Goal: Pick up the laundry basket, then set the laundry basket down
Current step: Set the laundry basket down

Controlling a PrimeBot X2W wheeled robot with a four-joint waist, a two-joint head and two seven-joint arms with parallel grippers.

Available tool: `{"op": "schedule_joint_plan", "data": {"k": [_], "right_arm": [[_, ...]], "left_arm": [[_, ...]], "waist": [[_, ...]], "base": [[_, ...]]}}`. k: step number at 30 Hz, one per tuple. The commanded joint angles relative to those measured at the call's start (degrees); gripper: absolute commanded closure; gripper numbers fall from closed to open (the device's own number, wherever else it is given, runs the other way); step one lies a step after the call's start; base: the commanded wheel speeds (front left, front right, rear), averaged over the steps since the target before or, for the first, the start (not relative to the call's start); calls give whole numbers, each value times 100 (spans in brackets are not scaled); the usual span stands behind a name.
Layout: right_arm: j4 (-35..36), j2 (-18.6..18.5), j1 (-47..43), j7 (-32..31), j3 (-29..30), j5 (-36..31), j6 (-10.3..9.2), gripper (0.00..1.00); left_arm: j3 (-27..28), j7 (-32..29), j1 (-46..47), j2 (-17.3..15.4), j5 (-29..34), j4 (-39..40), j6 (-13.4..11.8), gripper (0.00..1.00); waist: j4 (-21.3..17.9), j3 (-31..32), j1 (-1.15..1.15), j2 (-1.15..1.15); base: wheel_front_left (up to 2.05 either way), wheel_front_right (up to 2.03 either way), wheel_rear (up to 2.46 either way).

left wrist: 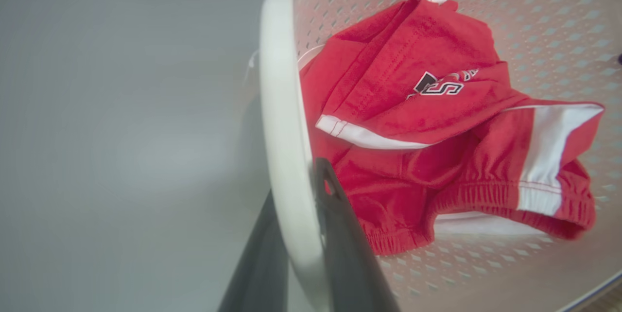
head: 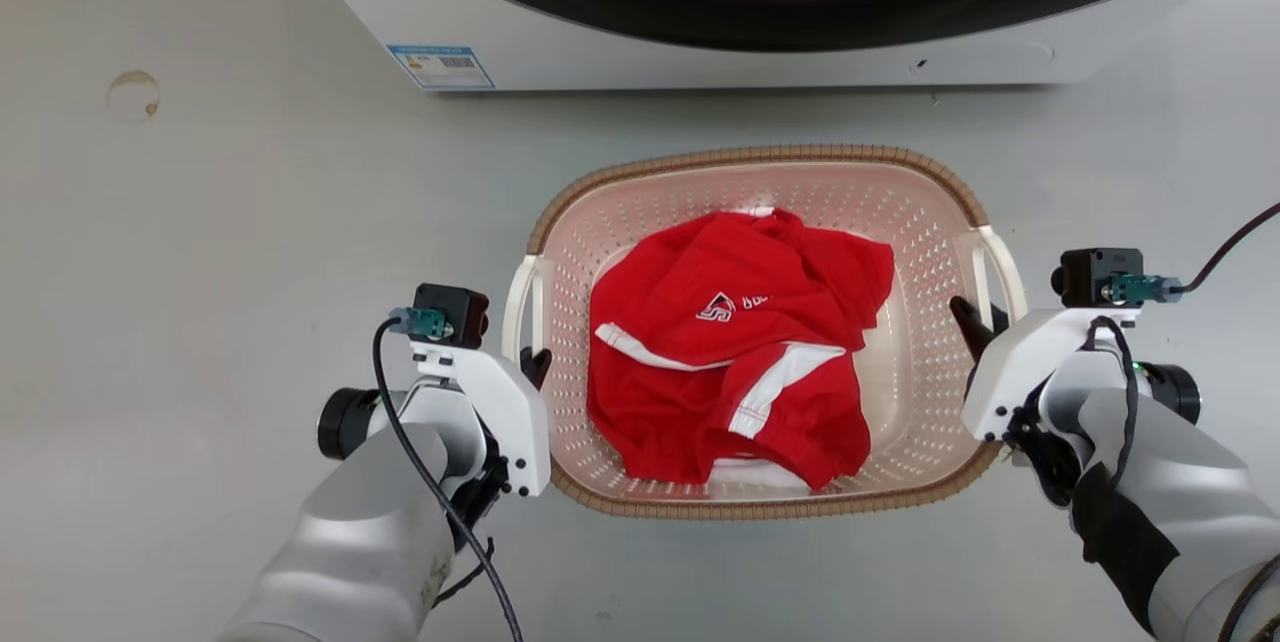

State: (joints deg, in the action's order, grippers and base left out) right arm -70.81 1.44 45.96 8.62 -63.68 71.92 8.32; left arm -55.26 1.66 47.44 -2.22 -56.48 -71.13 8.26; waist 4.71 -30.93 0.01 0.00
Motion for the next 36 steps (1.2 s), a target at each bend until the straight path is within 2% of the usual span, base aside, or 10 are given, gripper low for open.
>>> {"op": "schedule_joint_plan", "data": {"k": [1,23,36], "right_arm": [[-314,-738,21,186,92,-90,-83,100],[-314,-481,814,411,895,-1163,-83,100],[-314,-442,1007,604,1575,-1875,-83,100]], "left_arm": [[116,87,146,-754,79,-282,-198,100],[60,688,1078,-813,248,-282,-487,100],[22,1096,1367,-748,323,-282,-528,100]], "waist": [[23,-318,0,0],[6,-1816,0,0],[14,-2214,0,0]], "base": [[0,0,0],[0,0,0],[0,0,0]]}}
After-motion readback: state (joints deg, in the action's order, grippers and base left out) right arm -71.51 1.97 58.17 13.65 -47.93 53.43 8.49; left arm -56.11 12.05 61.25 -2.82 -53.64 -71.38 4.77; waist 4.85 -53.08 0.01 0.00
